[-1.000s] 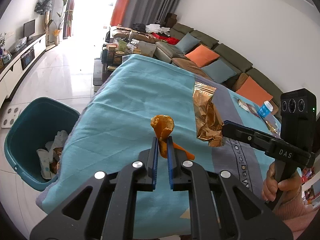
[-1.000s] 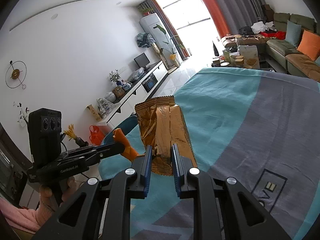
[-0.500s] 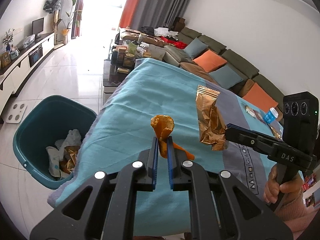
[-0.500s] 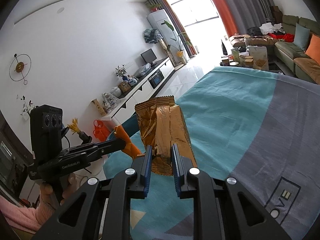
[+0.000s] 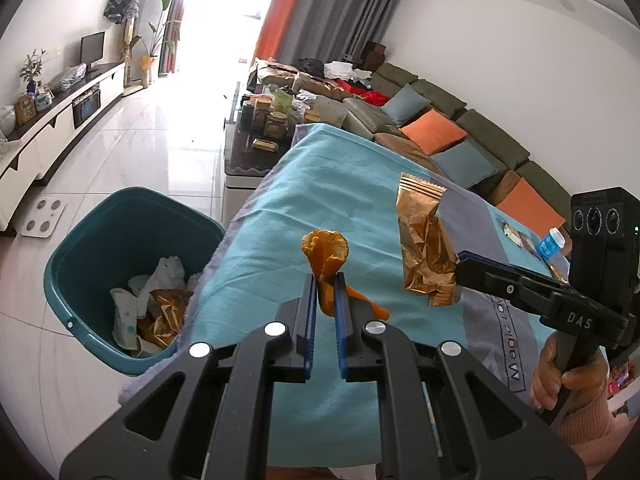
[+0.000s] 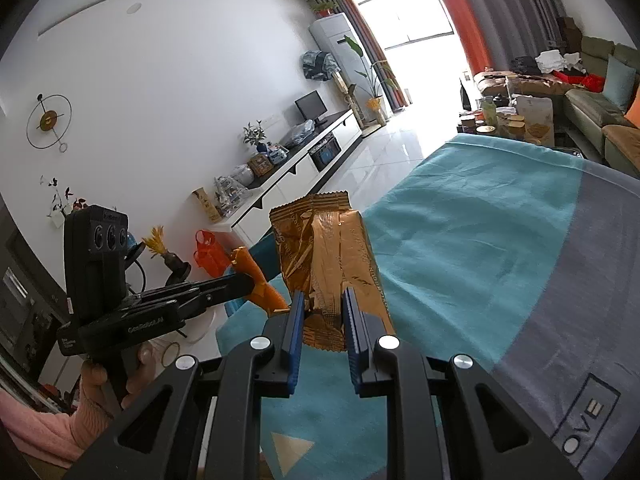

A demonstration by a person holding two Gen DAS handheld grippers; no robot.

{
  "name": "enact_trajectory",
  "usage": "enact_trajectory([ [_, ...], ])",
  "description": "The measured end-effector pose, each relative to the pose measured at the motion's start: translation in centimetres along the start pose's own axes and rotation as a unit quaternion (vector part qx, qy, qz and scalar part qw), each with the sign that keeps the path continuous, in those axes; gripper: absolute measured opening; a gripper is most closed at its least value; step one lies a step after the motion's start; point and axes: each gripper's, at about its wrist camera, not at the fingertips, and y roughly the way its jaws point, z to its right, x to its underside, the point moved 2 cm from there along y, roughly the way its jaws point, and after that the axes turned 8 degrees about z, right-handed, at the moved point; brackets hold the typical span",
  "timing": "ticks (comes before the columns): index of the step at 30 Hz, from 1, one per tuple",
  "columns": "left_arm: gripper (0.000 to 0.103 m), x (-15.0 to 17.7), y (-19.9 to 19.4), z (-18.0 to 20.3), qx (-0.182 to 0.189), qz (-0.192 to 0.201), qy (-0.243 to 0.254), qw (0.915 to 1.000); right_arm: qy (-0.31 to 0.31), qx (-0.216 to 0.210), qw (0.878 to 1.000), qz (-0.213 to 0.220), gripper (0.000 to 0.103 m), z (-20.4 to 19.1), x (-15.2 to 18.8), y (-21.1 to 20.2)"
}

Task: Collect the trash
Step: 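Carry the orange peel and gold foil packet with both tools over the teal bin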

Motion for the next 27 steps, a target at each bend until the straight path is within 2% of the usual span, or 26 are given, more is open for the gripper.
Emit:
enact_trajectory([
  [27, 0.009, -0.7, -1.8, -1.6, -0.030, 0.018, -0.013, 0.9993, -0.016, -0.027, 0.999, -0.013, 0.018, -2.0, -0.5, 2.5],
])
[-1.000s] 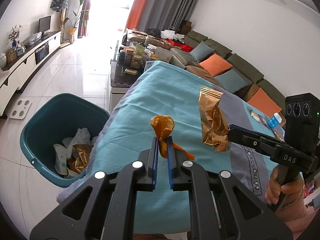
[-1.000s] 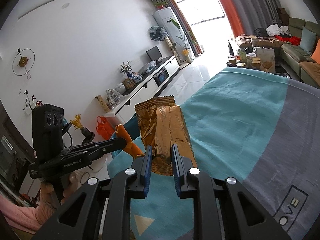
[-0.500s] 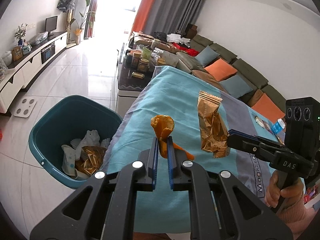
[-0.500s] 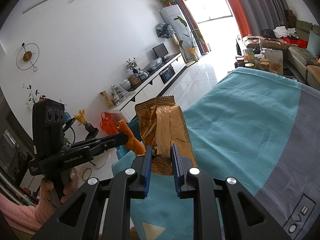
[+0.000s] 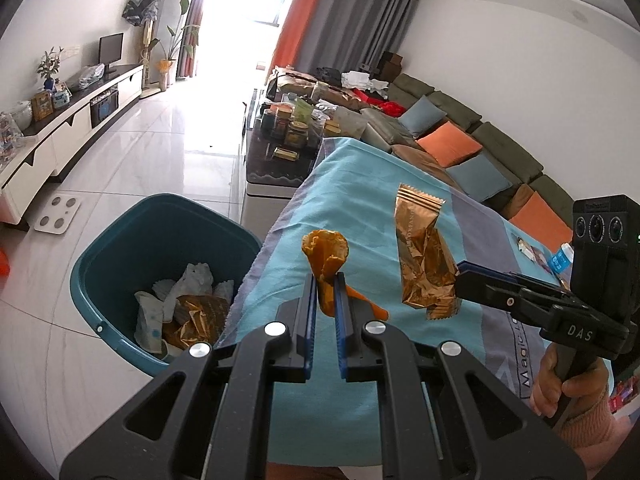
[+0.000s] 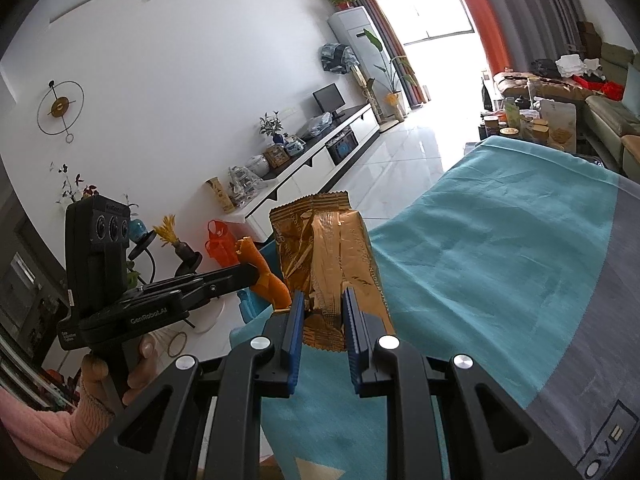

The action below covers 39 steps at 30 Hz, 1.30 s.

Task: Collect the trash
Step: 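Carry the orange peel and gold foil packet with both tools over the teal bin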

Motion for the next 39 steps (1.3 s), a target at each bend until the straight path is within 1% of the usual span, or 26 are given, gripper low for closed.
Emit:
enact_trajectory([
  [39, 0.009, -0.6, -2.3, -2.2, -0.041, 0.023, -0.018, 0.9988, -0.010, -0.024, 0.999, -0.020, 0.018, -1.2, -0.5, 2.6],
])
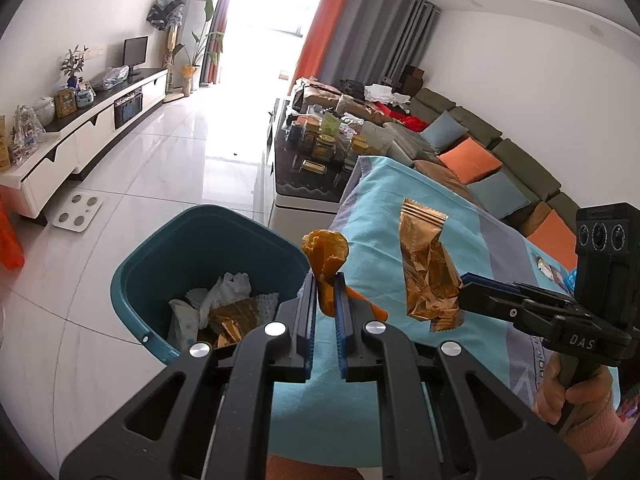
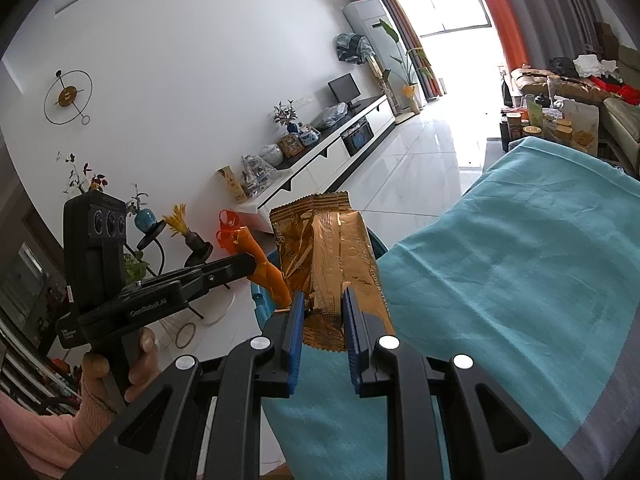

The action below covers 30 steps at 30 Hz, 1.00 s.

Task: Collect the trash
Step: 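Carry the orange peel and gold foil packet with both tools over the teal bin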

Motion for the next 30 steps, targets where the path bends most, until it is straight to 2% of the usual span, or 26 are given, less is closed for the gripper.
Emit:
enact_trajectory([
  [30, 0.009, 0.1, -0.1, -2.2, -0.033, 0.007, -0.007, 0.9994, -0.007, -0.023, 1.000, -0.016, 0.018, -0.7, -0.9, 2.0],
])
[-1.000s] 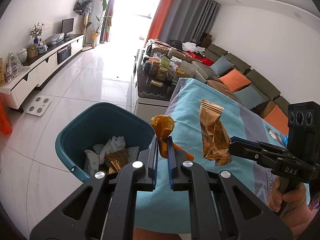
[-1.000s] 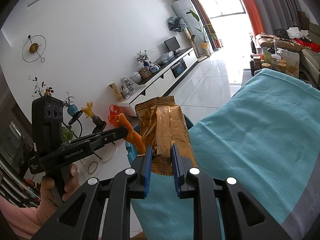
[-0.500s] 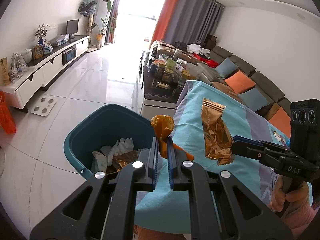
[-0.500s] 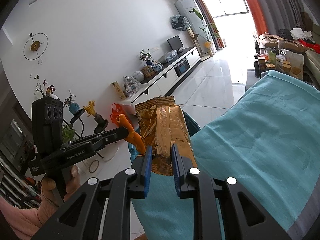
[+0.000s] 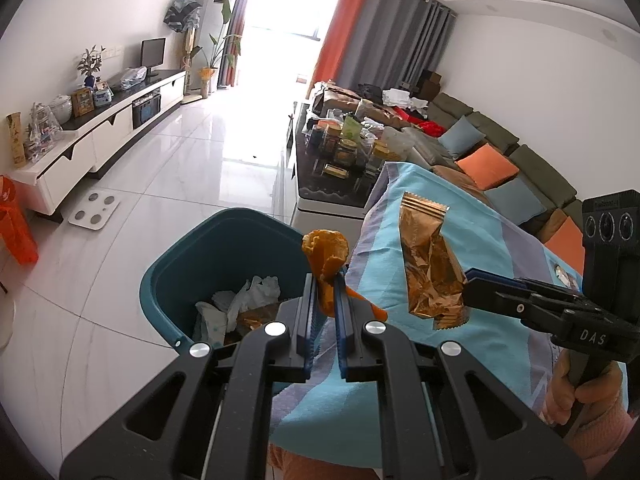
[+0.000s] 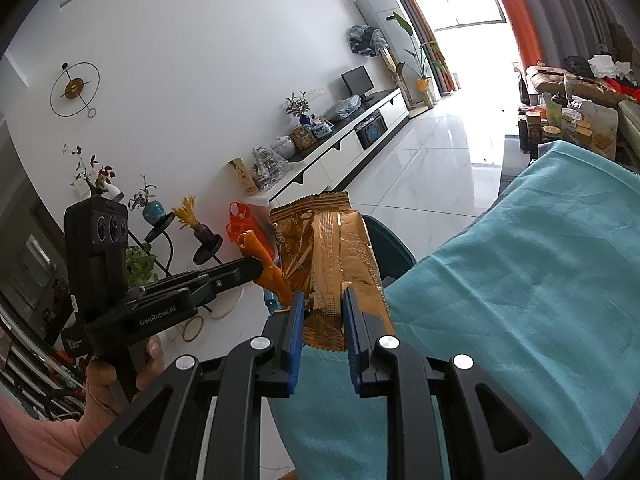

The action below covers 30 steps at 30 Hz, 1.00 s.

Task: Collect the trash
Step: 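Carry the orange peel and gold foil packet with both tools over the teal bin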

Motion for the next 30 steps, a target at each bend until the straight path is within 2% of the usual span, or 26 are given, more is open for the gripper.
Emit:
enact_trajectory([
  [30, 0.009, 0.5, 0.5, -1.7, -0.027, -0.005, -0.013, 0.9995, -0.012, -0.001, 1.000, -0.026, 0.018, -1.5, -1.0, 3.2],
])
